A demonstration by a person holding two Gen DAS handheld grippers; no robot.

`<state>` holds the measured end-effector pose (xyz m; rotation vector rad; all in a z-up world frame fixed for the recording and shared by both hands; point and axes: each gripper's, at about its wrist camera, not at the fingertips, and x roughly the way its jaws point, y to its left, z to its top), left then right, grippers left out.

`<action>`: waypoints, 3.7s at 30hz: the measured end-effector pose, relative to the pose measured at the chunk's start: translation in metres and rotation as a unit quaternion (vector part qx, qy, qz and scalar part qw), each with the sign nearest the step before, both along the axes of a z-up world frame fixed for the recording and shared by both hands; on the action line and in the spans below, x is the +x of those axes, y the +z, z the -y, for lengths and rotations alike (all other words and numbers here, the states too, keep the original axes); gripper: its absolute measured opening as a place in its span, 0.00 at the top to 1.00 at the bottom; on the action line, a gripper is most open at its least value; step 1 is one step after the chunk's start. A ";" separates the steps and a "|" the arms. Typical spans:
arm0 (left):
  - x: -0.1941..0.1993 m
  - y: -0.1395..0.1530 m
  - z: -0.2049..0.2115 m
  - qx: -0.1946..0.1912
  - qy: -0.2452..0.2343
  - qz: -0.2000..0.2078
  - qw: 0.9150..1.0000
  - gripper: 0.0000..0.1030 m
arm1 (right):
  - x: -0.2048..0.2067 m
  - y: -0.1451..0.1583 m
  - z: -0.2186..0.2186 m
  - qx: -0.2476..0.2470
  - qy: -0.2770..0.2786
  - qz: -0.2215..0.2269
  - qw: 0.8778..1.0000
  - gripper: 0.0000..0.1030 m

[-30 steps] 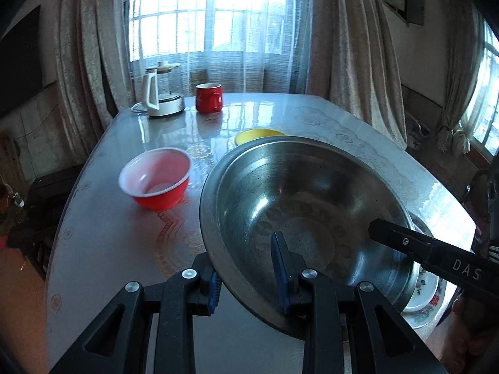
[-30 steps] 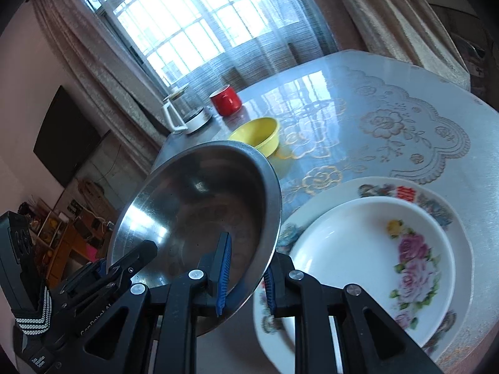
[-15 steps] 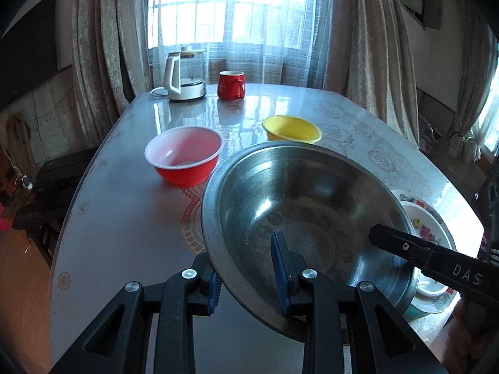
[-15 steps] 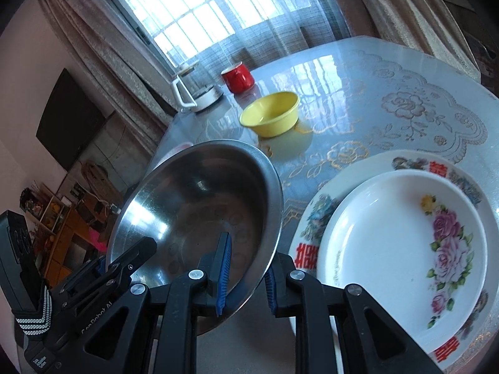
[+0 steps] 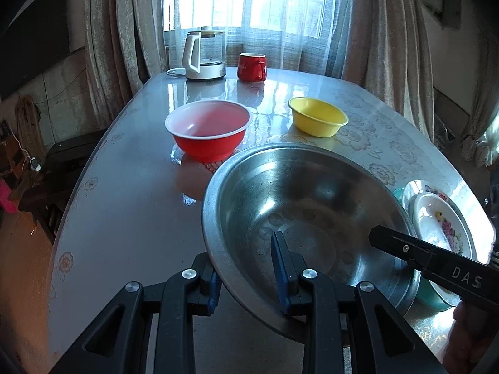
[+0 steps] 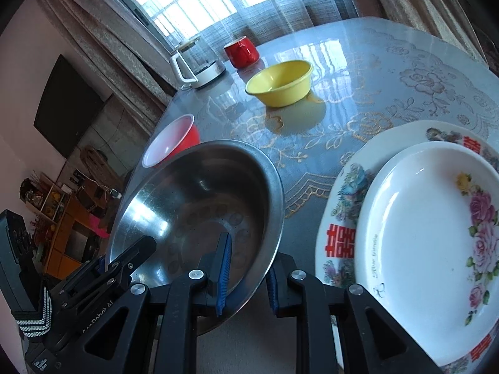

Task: Organize plates and bowls
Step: 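Lower the steel bowl onto the table beside the red bowl with both grippers, then open both grippers to release the steel bowl, then reach both grippers to the yellow bowl rim and grasp it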

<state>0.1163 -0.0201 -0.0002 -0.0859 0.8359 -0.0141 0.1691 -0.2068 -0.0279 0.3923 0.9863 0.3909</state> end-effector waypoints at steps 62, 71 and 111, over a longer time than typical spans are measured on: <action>0.007 -0.011 -0.012 -0.010 0.023 -0.025 0.999 0.69 | 0.000 0.004 0.002 -0.002 -0.011 -0.008 1.000 0.70; 0.006 0.000 -0.010 -0.002 0.020 -0.013 1.000 0.53 | 0.001 0.008 0.007 0.001 -0.015 -0.005 1.000 0.69; 0.186 0.071 0.039 0.038 -0.044 -0.007 0.998 0.13 | 0.226 -0.001 0.063 -0.004 -0.098 -0.085 0.992 0.65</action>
